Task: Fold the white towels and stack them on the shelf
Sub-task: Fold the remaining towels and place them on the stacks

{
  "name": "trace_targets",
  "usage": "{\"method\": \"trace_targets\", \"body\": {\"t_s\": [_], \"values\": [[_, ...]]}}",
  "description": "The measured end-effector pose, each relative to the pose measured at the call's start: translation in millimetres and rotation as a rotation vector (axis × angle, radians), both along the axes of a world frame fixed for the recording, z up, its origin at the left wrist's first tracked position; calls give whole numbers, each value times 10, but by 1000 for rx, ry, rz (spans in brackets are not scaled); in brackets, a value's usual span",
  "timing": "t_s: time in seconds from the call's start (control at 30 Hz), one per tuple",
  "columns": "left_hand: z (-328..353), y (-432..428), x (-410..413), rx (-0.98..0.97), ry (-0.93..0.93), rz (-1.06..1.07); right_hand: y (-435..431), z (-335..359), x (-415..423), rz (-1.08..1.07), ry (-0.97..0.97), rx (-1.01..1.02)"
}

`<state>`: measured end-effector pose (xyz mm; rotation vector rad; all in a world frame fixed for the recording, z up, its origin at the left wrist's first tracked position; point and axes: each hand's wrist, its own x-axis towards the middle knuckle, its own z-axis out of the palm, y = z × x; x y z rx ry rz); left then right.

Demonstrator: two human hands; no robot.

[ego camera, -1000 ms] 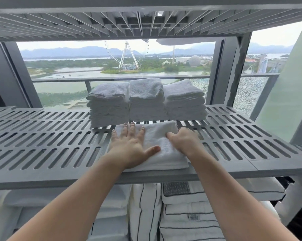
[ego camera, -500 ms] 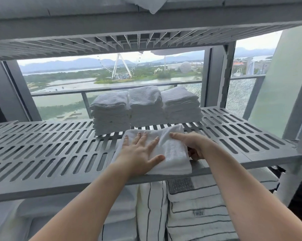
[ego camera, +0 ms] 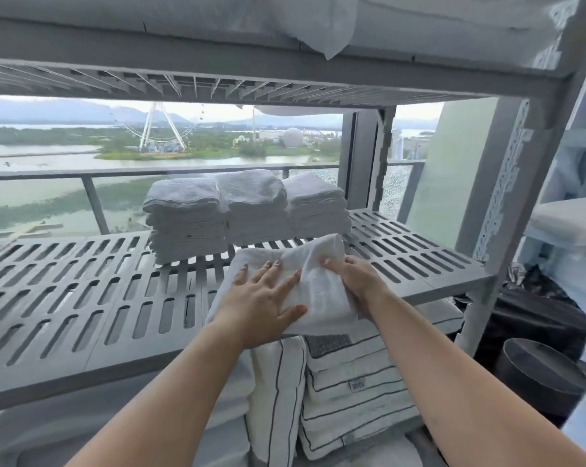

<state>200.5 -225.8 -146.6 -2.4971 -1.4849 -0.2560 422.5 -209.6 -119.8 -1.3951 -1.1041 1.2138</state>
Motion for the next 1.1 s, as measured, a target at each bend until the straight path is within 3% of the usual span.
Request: {"method": "trace_targets", "body": {"t_s": [0.3, 0.43, 0.7, 0.93, 1.1], "values": [[18, -40, -29, -2, 8, -27, -24, -28, -16, -99, 148, 102], [37, -73, -45, 30, 56, -61, 2, 63, 6, -69, -42, 41], [65, -18, -37, 13, 60, -134, 82, 327, 121, 0, -198, -265], [247, -328, 686, -38, -145, 146, 147, 169, 201, -36, -251, -227], [226, -481, 1143, -261, -38, 313, 110, 112, 260, -124, -271, -186]]}}
